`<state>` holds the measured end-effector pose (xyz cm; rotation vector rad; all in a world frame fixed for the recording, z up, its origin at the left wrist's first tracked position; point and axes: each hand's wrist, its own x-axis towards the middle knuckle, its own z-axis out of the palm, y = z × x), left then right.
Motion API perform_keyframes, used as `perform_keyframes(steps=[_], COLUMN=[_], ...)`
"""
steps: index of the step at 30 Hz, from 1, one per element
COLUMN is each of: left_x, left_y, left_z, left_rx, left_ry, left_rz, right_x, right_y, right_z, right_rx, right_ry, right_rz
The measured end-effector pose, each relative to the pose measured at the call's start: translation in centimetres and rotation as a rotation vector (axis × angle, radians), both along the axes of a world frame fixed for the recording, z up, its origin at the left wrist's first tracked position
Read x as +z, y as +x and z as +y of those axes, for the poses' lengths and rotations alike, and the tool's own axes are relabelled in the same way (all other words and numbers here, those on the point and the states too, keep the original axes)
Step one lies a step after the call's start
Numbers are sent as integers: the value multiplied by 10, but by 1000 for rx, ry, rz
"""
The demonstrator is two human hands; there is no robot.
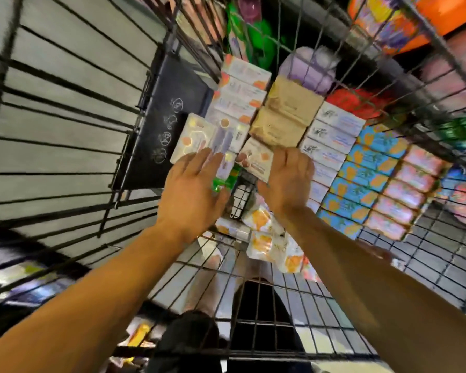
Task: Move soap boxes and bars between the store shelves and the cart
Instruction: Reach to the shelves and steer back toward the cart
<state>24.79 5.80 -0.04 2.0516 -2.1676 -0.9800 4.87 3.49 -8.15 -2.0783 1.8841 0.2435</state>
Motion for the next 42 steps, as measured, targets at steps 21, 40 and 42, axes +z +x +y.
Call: perform_keyframes(steps=[21, 40, 42], left_x=[13, 21, 22], left_y=[17, 26, 25], left_z=[5, 4, 3], left_rx=[634, 613, 615], left_ry=[243, 184, 179], left_rz=[548, 534, 513], right_x=[36, -19, -18], right_y=[-17, 22, 23], right_z=[30, 1, 0], right_rx=[-79, 84, 80], right_ry=[82, 75, 70], right_rz=[-405, 131, 131])
